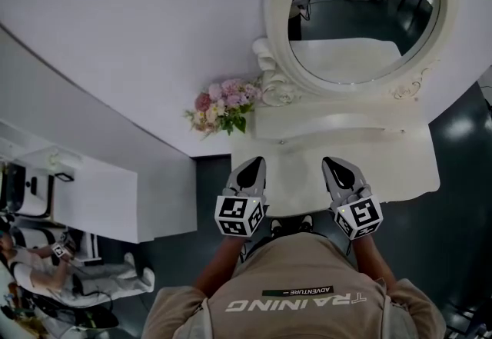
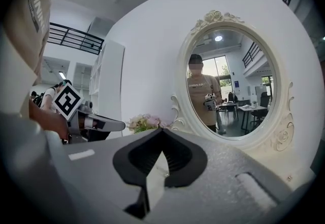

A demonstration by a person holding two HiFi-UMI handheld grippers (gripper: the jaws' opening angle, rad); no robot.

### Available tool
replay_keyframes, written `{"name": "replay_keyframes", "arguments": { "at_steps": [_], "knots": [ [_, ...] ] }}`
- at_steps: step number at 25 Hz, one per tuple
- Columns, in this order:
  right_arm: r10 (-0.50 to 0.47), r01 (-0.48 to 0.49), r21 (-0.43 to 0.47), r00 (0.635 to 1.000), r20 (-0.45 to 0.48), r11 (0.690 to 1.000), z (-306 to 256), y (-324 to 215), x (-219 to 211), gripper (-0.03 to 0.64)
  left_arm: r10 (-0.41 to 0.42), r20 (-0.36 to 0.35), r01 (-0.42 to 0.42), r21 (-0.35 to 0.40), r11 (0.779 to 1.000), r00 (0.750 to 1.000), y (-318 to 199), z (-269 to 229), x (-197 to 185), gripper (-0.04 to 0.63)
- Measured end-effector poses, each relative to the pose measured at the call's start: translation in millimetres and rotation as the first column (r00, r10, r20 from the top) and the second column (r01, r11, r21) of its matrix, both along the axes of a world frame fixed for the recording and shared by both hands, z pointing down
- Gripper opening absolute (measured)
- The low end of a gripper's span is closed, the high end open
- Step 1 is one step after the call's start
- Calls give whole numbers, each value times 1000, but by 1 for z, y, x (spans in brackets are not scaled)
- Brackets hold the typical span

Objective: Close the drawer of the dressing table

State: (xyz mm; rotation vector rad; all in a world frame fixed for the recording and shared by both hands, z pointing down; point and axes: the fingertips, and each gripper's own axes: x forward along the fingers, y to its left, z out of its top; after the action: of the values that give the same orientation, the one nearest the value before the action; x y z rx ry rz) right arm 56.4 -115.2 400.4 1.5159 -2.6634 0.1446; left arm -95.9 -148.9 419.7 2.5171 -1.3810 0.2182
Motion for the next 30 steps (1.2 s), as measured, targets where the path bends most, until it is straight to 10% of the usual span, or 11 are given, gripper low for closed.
{"name": "replay_keyframes", "arguments": {
  "at_steps": [30],
  "knots": [
    [-18,19,48,1000,-17,999,-14,8,-7,2,3,75,-8,69,998,997,7,-9,6,17]
  ]
}}
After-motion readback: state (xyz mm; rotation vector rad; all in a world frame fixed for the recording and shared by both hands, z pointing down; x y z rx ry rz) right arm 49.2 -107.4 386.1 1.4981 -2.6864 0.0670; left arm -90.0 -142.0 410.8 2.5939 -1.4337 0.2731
